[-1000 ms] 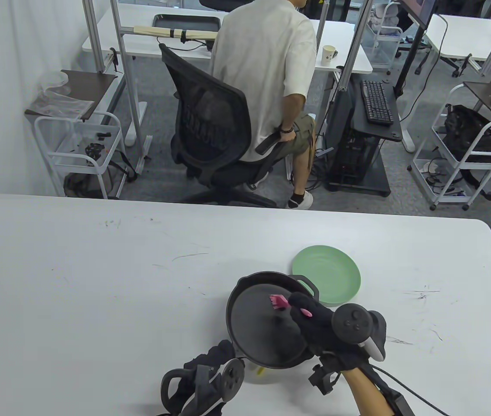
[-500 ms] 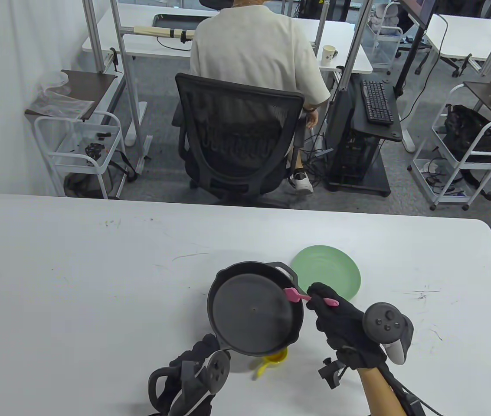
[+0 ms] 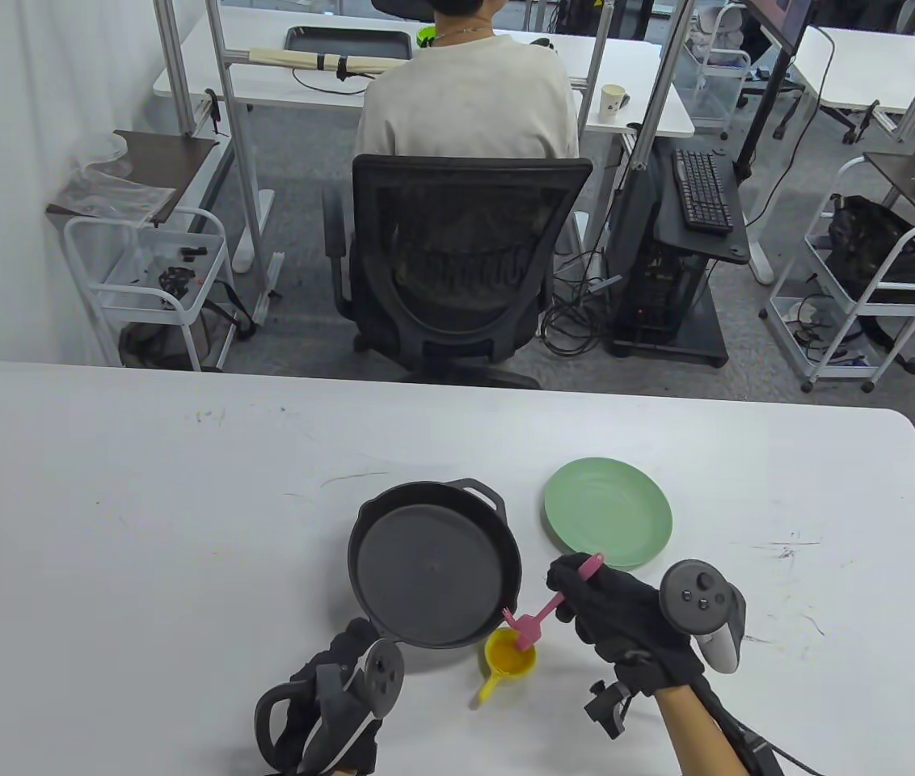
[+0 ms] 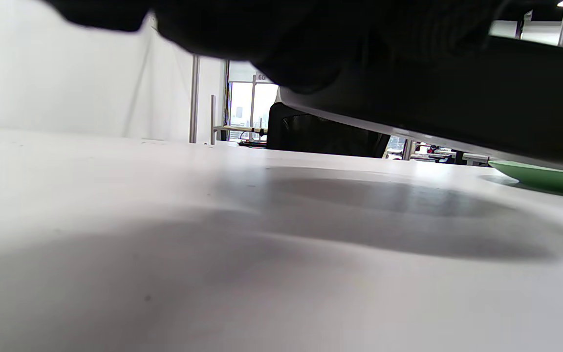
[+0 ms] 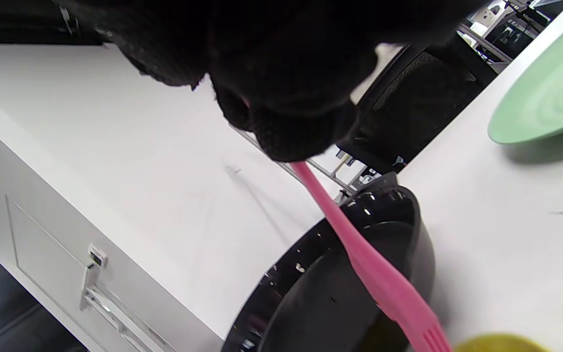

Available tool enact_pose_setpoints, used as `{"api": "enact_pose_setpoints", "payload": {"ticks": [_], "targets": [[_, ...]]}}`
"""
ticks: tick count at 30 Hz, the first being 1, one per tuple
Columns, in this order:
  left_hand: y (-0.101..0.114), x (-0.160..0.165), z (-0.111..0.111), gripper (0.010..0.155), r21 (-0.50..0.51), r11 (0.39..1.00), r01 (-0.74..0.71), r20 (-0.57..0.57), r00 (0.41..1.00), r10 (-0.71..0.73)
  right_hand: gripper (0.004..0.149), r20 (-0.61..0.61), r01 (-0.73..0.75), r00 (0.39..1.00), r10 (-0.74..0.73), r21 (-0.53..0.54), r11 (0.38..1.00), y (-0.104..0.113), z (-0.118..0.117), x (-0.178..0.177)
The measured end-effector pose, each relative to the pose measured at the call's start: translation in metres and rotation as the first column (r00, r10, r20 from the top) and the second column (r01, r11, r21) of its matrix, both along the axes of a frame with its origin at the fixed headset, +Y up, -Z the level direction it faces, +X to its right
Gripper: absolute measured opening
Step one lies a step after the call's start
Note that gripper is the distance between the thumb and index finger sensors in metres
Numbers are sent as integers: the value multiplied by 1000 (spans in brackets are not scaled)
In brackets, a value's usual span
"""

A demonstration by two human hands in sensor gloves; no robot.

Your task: Brush oil on frying pan surface

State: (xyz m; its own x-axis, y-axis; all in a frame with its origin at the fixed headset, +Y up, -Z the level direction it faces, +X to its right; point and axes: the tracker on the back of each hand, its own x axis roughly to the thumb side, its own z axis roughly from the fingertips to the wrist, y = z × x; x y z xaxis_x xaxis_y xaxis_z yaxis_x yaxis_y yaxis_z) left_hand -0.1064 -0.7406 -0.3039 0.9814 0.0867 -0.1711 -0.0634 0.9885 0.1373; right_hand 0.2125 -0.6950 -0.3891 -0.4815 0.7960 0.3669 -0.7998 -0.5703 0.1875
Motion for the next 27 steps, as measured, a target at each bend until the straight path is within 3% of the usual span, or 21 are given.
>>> {"api": "enact_pose_setpoints", "payload": {"ticks": [16, 27], "targets": [[1, -4, 0, 63, -8, 1000, -31, -8, 1000, 31, 45, -13, -87, 996, 87, -67, 994, -28, -6, -12], [0, -1, 0, 63, -22, 1000, -22, 8, 1000, 22, 45, -19, -129, 992, 128, -55, 990, -33, -6, -15]]}}
